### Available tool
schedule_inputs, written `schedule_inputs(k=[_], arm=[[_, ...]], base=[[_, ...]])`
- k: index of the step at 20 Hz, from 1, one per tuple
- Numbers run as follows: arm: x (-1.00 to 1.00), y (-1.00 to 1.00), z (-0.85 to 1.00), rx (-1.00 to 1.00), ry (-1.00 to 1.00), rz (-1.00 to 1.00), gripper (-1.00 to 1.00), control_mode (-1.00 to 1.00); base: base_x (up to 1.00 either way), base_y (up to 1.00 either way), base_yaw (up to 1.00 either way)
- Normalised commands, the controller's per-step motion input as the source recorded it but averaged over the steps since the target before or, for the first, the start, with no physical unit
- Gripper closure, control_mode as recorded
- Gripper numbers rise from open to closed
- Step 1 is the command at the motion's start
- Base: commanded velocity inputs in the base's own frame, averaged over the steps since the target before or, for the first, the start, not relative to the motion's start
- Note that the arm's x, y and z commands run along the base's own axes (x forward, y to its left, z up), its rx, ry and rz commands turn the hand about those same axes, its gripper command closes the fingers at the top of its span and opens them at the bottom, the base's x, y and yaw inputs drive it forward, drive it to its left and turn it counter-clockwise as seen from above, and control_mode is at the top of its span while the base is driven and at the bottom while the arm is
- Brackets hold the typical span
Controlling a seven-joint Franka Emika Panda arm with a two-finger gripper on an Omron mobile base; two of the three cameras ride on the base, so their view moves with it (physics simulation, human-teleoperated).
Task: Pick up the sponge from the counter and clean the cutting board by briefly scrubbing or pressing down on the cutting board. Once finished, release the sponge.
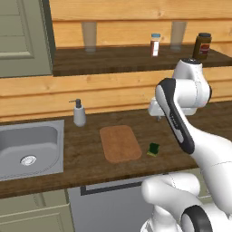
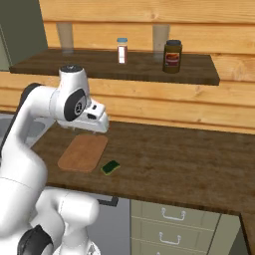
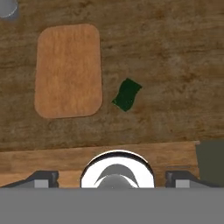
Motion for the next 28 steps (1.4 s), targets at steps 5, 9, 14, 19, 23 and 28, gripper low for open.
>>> schedule_inputs(k=[5,9,14,19,23,28], arm=[[-0.16,-0.01,-0.32,0.12,0.05,-0.63,-1.00,-1.00],[-0.41,0.00,-0.16,0.09,0.04,-0.49,-1.00,-1.00],[-0.15,-0.01,-0.36,0.04,0.00,-0.19,-1.00,-1.00],[0.27,-0.10,-0.51,0.00,0.00,-0.02,-1.00,-1.00],[0.36,-0.22,-0.48,0.00,0.00,0.00,-1.00,-1.00],[0.49,-0.16,-0.37,0.00,0.04,0.02,-1.00,-1.00]], base=[[0.00,0.00,0.00],[0.00,0.00,0.00],[0.00,0.00,0.00],[0.00,0.00,0.00],[0.00,0.00,0.00],[0.00,0.00,0.00]])
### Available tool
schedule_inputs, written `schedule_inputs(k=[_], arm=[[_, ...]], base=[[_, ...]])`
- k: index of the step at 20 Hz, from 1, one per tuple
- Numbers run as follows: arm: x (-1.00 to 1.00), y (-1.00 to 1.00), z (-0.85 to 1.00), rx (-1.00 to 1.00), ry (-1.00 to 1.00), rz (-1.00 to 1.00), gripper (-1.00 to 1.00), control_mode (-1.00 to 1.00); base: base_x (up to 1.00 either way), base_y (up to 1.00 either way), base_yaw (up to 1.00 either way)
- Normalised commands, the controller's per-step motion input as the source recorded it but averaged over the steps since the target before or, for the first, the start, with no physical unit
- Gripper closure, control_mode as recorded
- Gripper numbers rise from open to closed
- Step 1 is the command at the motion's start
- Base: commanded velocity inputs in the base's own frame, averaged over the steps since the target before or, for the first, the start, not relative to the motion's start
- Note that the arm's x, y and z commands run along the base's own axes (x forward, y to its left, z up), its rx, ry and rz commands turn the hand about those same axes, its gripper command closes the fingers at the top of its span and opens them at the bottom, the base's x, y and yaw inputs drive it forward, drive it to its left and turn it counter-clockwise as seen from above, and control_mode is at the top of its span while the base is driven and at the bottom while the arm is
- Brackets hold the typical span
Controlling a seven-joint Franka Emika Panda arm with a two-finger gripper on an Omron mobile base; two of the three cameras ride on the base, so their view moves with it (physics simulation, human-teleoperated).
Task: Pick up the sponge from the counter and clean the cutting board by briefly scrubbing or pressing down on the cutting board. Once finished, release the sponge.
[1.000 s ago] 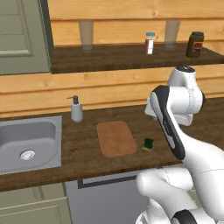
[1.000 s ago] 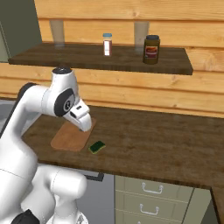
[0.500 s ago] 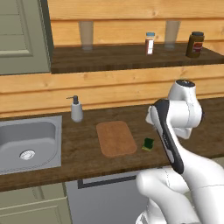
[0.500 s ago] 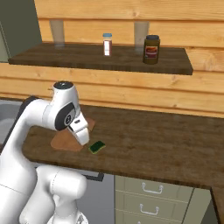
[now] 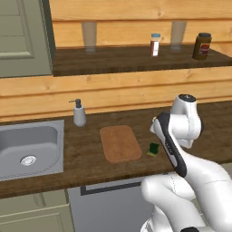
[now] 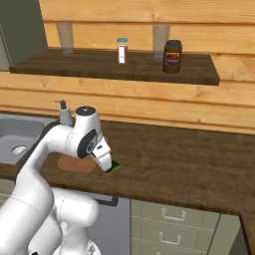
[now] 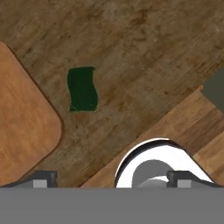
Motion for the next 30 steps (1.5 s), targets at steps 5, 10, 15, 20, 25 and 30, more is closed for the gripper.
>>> schedule_inputs(k=[5,10,15,20,25,30], arm=[[0.50,-0.08,-0.26,0.00,0.15,0.05,-1.00,-1.00],[0.45,-0.10,-0.15,0.00,0.17,0.08,-1.00,-1.00],[0.23,-0.05,-0.23,0.00,0.03,0.08,-1.00,-1.00],[0.09,0.00,-0.29,0.00,0.00,0.06,-1.00,-1.00],[0.14,0.00,-0.32,0.00,0.00,0.04,-1.00,-1.00],[0.16,0.00,-0.31,0.00,0.00,0.02,-1.00,-1.00]], base=[[0.00,0.00,0.00],[0.00,0.00,0.00],[0.00,0.00,0.00],[0.00,0.00,0.00],[0.00,0.00,0.00],[0.00,0.00,0.00]])
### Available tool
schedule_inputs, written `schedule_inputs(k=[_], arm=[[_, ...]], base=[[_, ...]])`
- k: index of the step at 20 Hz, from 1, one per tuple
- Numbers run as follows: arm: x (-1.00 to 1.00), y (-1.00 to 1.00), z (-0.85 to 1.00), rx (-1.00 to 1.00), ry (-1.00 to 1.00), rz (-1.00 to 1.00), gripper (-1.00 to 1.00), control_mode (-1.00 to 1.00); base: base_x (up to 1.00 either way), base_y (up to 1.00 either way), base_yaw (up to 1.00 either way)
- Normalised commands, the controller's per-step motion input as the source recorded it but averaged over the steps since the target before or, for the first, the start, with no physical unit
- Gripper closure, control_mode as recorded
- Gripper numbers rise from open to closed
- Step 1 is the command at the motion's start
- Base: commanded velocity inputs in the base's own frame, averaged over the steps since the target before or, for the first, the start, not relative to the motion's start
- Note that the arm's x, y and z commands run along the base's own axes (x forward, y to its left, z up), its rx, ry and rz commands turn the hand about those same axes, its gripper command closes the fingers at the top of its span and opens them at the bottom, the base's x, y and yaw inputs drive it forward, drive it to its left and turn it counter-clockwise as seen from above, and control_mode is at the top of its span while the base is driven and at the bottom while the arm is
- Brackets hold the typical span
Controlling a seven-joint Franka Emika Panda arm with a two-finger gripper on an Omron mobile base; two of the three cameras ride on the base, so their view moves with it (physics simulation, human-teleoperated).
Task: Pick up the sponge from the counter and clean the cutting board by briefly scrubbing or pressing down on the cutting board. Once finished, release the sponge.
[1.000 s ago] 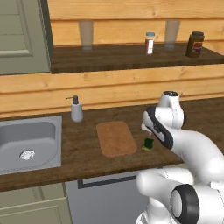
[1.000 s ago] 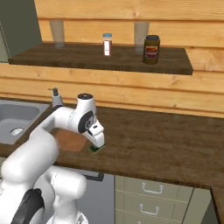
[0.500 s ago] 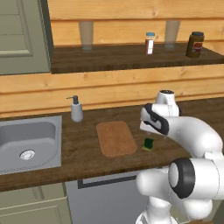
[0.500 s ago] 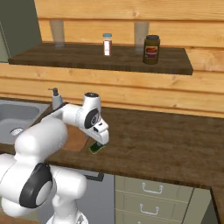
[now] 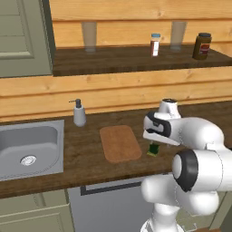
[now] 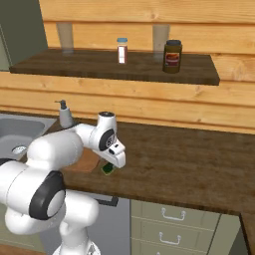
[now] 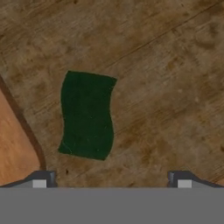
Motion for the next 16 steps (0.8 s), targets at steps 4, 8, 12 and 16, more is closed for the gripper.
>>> schedule_inputs(k=[4,8,12,16], arm=[[0.22,0.00,-0.24,0.00,0.00,0.00,-1.00,-1.00],[0.27,0.00,-0.16,0.00,0.00,0.00,-1.00,-1.00],[0.24,0.00,-0.19,0.00,0.00,0.00,-1.00,-1.00],[0.04,0.00,-0.29,0.00,0.00,0.00,-1.00,-1.00]], base=[[0.00,0.00,0.00],[0.00,0.00,0.00],[0.00,0.00,0.00],[0.00,0.00,0.00]])
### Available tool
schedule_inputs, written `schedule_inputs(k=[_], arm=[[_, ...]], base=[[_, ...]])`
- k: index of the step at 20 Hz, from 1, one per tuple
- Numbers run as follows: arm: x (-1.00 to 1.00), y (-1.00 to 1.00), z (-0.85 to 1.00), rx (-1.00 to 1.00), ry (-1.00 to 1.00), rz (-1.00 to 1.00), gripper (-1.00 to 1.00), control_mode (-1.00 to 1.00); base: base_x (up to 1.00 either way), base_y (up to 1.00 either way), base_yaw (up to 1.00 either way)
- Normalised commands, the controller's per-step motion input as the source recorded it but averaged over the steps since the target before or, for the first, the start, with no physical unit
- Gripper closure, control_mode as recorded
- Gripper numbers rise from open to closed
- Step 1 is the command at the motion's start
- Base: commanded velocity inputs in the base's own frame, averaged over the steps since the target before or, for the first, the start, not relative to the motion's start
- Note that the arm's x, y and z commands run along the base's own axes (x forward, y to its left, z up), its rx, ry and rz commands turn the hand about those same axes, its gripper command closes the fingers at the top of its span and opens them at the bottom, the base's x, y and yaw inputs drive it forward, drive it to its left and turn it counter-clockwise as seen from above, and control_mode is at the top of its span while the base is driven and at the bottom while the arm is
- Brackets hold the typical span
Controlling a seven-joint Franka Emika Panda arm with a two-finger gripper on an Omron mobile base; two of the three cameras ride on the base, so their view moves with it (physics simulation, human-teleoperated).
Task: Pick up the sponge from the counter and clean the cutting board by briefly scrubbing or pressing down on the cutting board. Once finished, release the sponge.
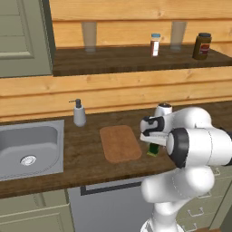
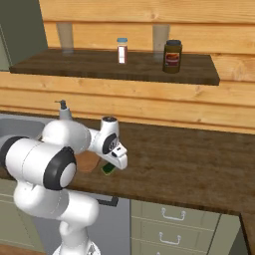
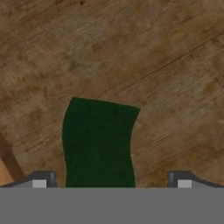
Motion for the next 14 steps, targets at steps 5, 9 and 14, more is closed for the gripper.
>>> schedule_inputs(k=[5,9,14], arm=[[0.08,0.00,-0.32,0.00,0.00,0.00,-1.00,-1.00],[0.06,0.00,-0.20,0.00,0.00,0.00,-1.00,-1.00],[0.10,0.00,-0.03,0.00,-0.01,0.00,-1.00,-1.00]], base=[[0.00,0.00,0.00],[0.00,0.00,0.00],[0.00,0.00,0.00]])
